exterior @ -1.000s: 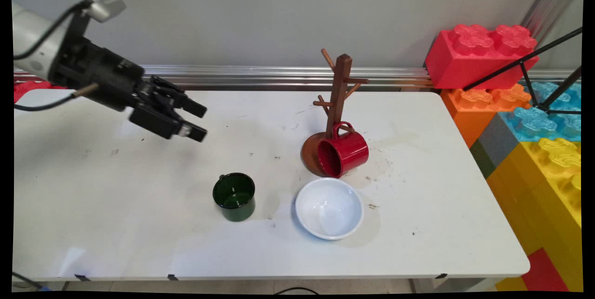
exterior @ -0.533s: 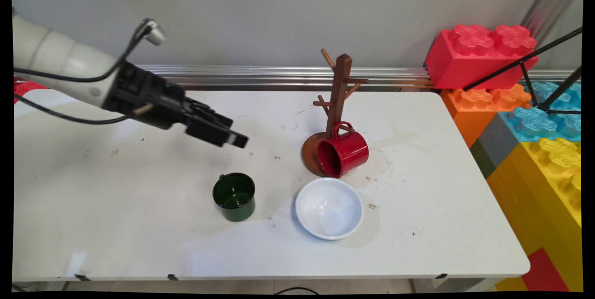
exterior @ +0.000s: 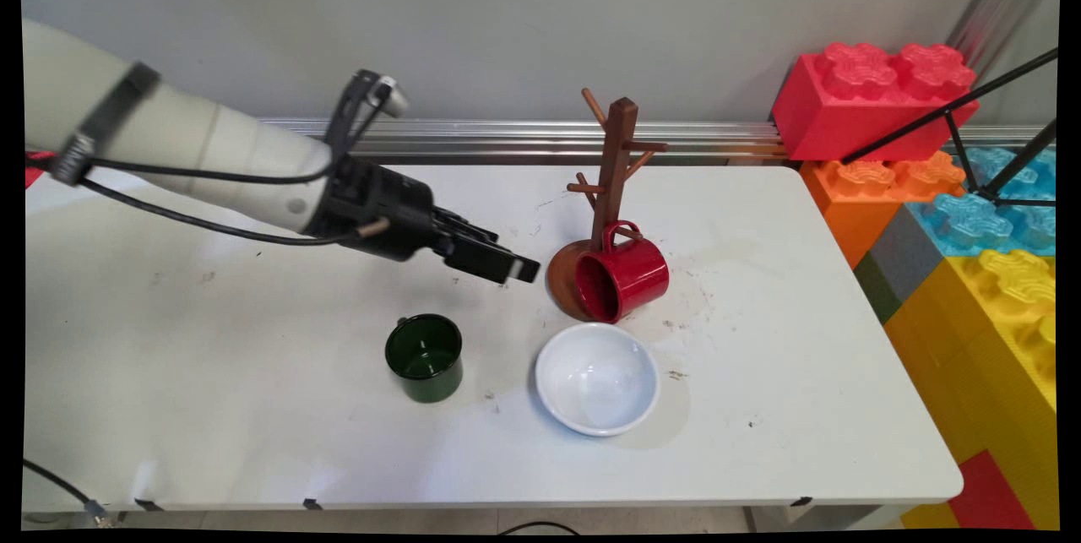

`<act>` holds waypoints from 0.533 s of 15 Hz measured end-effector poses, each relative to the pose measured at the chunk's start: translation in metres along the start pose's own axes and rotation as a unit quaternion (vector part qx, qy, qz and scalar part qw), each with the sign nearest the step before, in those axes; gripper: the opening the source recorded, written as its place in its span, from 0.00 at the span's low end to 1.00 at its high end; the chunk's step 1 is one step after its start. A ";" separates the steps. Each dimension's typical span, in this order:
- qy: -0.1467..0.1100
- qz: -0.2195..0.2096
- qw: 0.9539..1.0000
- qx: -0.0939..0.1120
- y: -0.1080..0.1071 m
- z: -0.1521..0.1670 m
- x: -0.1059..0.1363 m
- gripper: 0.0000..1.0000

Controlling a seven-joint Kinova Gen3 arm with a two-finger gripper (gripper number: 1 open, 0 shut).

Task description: Pick up the red mug from the rack

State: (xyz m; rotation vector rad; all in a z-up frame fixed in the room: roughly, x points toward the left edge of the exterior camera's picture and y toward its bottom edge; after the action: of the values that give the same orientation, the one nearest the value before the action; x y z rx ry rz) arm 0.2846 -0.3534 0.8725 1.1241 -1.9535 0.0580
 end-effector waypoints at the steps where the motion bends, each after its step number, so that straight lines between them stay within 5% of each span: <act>1: 0.001 -0.001 1.000 0.002 0.002 0.008 0.000 1.00; 8: 0.003 -0.008 1.000 0.004 0.011 0.048 -0.007 1.00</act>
State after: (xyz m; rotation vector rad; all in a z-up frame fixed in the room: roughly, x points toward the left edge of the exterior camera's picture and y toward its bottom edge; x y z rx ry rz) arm 0.2467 -0.3622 0.8411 1.1448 -1.9400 0.0611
